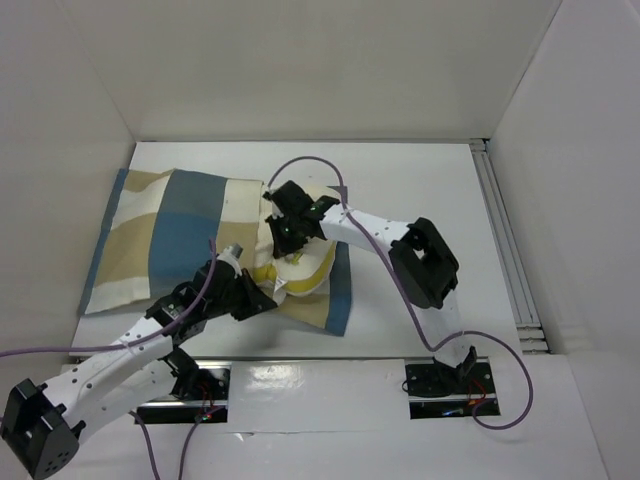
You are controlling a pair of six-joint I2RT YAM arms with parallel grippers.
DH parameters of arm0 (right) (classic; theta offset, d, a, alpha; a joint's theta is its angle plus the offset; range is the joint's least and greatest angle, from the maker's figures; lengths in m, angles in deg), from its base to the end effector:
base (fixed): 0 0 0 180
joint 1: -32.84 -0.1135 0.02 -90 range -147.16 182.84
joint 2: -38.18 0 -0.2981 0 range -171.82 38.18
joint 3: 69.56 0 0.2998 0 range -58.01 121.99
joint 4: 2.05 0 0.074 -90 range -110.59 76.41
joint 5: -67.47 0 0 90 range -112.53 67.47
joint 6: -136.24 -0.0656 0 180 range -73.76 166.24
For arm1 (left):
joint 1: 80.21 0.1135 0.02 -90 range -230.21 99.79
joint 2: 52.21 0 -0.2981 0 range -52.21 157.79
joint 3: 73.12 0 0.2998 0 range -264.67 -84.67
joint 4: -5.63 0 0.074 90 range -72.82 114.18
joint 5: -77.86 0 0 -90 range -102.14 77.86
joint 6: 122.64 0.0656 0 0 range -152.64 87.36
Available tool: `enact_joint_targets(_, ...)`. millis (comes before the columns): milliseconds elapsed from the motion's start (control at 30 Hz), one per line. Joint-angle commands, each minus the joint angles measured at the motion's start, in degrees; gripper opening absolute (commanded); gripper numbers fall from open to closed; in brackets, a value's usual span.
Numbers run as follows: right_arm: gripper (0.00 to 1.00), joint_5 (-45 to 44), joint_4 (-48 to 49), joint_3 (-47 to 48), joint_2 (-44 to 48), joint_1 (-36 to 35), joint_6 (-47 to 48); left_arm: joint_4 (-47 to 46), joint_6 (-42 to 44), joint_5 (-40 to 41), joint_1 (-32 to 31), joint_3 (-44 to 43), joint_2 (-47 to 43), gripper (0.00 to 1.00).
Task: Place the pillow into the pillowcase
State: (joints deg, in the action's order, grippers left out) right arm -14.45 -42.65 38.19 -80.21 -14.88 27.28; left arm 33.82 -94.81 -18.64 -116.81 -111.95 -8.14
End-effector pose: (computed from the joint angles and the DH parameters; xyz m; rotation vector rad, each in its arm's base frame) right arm 0.3587 0.4082 0.2120 -0.7016 2.4788 0.6499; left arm 0.1726 -0.1374 0.2168 -0.4537 2.3265 -1.0554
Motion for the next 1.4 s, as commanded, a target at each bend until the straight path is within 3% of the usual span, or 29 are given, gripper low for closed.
enact_joint_targets(0, 0.00, 4.0, 11.7, -2.8, 0.0, 0.6, -4.1, -3.6, -4.1, -9.8, -3.5, -0.7, -5.4, 0.00)
enact_joint_targets(167, 0.00, 5.8, 12.4, -6.1, 5.0, 0.6, -4.6, 6.4, 0.3, -4.5, -3.5, -7.3, -2.8, 0.04)
enact_joint_targets(233, 0.00, 7.5, 11.9, -7.3, 6.6, 0.6, -4.6, 11.3, 3.8, -2.5, -3.5, -11.8, 1.4, 0.19)
enact_joint_targets(267, 0.02, 8.0, 11.1, -7.3, 7.3, 0.6, -4.6, 14.0, 4.9, 0.7, -3.5, -16.7, 2.8, 0.39)
enact_joint_targets(300, 0.16, 8.0, 10.3, -8.7, 9.6, 0.6, -3.9, 16.8, 6.6, 2.6, -3.5, -19.0, 4.0, 0.49)
enact_joint_targets(333, 0.54, 7.3, 9.8, -9.9, 11.3, 0.6, -3.9, 20.8, 7.4, 4.5, -3.5, -21.0, 5.7, 0.56)
enact_joint_targets(367, 0.63, 6.3, 9.8, -11.4, 13.3, 0.6, -3.9, 22.9, 8.4, 8.7, -3.5, -25.1, 6.6, 0.62)
enact_joint_targets(433, 0.75, 3.5, 9.2, -16.1, 19.7, 2.1, -4.5, 26.7, 10.3, 12.5, -2.9, -28.8, 8.7, 0.63)
enact_joint_targets(567, 0.77, 2.8, 10.1, -24.5, 28.8, 8.7, -7.6, 32.6, 13.8, 21.4, 0.0, -37.6, 18.9, 0.61)
enact_joint_targets(633, 0.75, 3.8, 11.3, -28.4, 31.5, 13.4, -9.2, 36.1, 14.8, 28.1, 1.3, -44.0, 28.7, 0.61)
enact_joint_targets(767, 0.79, 9.2, 14.4, -30.8, 30.9, 20.0, -10.5, 38.7, 14.7, 36.7, 2.8, -54.1, 43.3, 0.64)
enact_joint_targets(933, 0.82, 13.5, 17.2, -30.8, 27.3, 23.4, -11.0, 41.0, 13.3, 43.6, 7.5, -65.0, 55.0, 0.64)
enact_joint_targets(1367, 0.92, 18.0, 21.0, -25.7, 16.7, 25.0, -11.0, 36.7, 20.2, 42.2, 13.9, -81.2, 75.4, 0.65)
